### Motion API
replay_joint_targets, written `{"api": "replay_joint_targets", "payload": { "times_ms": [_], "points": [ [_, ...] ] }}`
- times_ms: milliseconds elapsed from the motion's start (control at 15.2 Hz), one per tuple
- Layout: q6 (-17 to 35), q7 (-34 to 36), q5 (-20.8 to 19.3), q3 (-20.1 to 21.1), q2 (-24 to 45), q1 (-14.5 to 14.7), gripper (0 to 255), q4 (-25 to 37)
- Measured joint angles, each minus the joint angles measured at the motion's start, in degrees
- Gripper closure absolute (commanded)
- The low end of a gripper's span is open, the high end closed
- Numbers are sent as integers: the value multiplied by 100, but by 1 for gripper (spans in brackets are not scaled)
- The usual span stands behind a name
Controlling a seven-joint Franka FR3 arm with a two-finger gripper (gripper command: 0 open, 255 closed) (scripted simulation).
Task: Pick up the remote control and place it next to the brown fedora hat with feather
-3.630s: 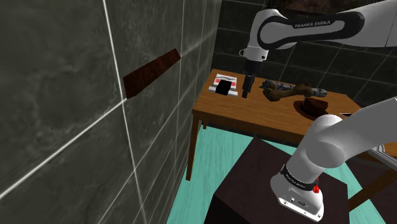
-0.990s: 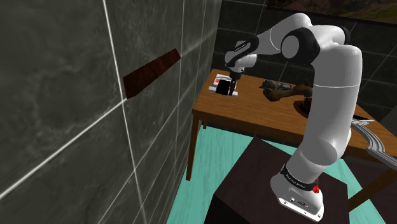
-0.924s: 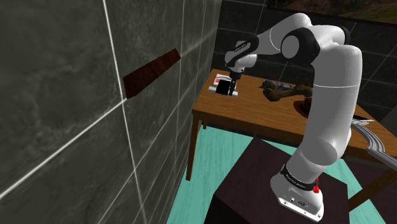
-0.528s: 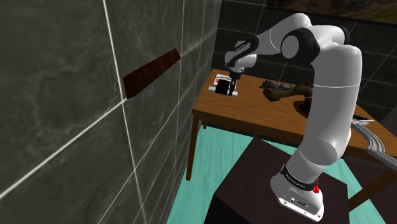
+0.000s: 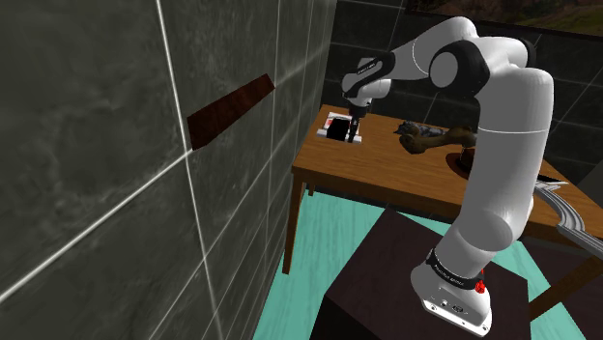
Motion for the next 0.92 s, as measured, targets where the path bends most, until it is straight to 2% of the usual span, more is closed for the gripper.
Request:
{"api": "replay_joint_targets", "payload": {
  "times_ms": [924],
  "points": [
    [-906, 147, -246, -98, -432, 55, 255, 516]
  ]
}}
